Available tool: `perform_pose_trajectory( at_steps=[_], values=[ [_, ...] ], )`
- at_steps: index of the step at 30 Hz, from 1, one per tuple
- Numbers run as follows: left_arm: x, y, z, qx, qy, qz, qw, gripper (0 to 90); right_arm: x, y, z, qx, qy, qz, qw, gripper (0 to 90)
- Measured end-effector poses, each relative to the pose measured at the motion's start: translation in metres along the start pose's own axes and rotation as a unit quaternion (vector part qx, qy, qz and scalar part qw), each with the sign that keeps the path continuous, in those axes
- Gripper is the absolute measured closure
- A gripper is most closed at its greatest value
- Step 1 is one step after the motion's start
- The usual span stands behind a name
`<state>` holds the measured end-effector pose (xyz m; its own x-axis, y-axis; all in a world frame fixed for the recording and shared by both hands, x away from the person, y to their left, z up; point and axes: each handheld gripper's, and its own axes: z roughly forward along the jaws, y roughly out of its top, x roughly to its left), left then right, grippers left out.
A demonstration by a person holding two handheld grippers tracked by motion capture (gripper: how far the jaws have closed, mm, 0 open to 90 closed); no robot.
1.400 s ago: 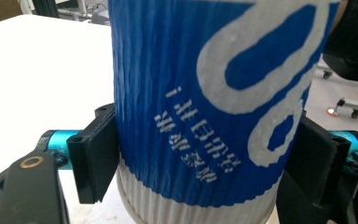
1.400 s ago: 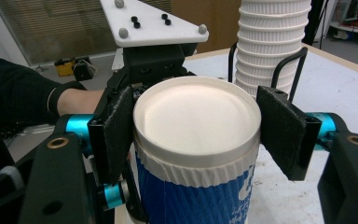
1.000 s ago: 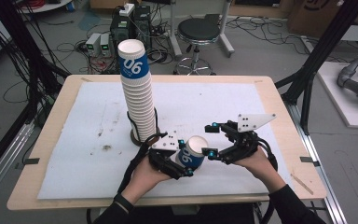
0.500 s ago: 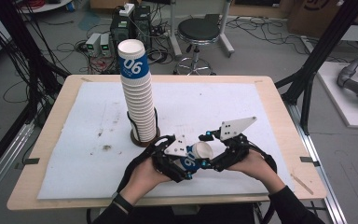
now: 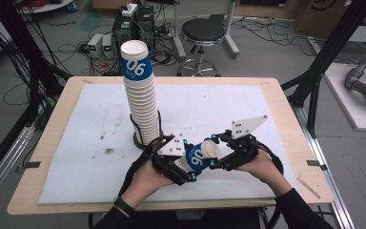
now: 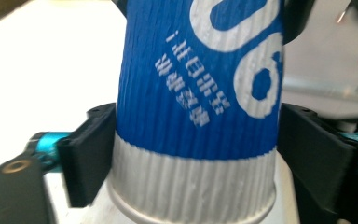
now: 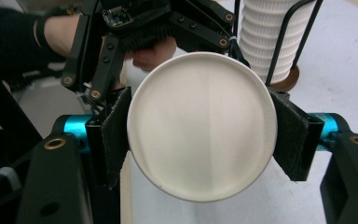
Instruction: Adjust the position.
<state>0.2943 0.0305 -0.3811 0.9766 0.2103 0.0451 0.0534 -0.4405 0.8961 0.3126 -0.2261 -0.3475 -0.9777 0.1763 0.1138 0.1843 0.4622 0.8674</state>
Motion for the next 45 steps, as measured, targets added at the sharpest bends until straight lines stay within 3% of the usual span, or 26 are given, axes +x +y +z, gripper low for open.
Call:
perform_pose_trajectory(
  at_steps=[3,8,13,21,25,36,42,45],
  values=[
    [0.002,-0.002,-0.004,-0.041,-0.007,-0.014,0.999,11.9,-0.002,0.0,-0.007,-0.024,0.006,0.005,0.9997,30.0],
    [0.005,-0.008,-0.008,-0.092,-0.017,-0.034,0.995,11.6,-0.002,0.001,-0.011,-0.049,0.009,0.01,0.9987,30.1],
    [0.008,-0.013,-0.009,-0.111,-0.02,-0.049,0.9924,11.5,-0.002,0.001,-0.012,-0.055,0.005,0.01,0.9984,30.1],
    [0.009,-0.018,-0.01,-0.139,-0.02,-0.041,0.9893,10.8,-0.004,0.001,-0.018,-0.078,0.011,0.019,0.9967,30.1],
    [0.009,-0.022,-0.006,-0.158,-0.019,-0.045,0.9862,10.8,-0.005,0.0,-0.018,-0.091,0.013,0.027,0.9954,30.1],
    [0.012,-0.023,-0.012,-0.18,-0.025,-0.054,0.9819,17.3,-0.006,-0.002,-0.017,-0.111,0.028,0.042,0.9926,29.9],
    [0.013,-0.021,-0.018,-0.17,-0.029,-0.053,0.9835,19.0,-0.009,-0.004,-0.016,-0.11,0.039,0.051,0.9919,29.7],
    [0.013,-0.019,-0.019,-0.161,-0.03,-0.052,0.9851,19.4,-0.01,-0.004,-0.015,-0.098,0.038,0.047,0.9933,29.2]
  ],
)
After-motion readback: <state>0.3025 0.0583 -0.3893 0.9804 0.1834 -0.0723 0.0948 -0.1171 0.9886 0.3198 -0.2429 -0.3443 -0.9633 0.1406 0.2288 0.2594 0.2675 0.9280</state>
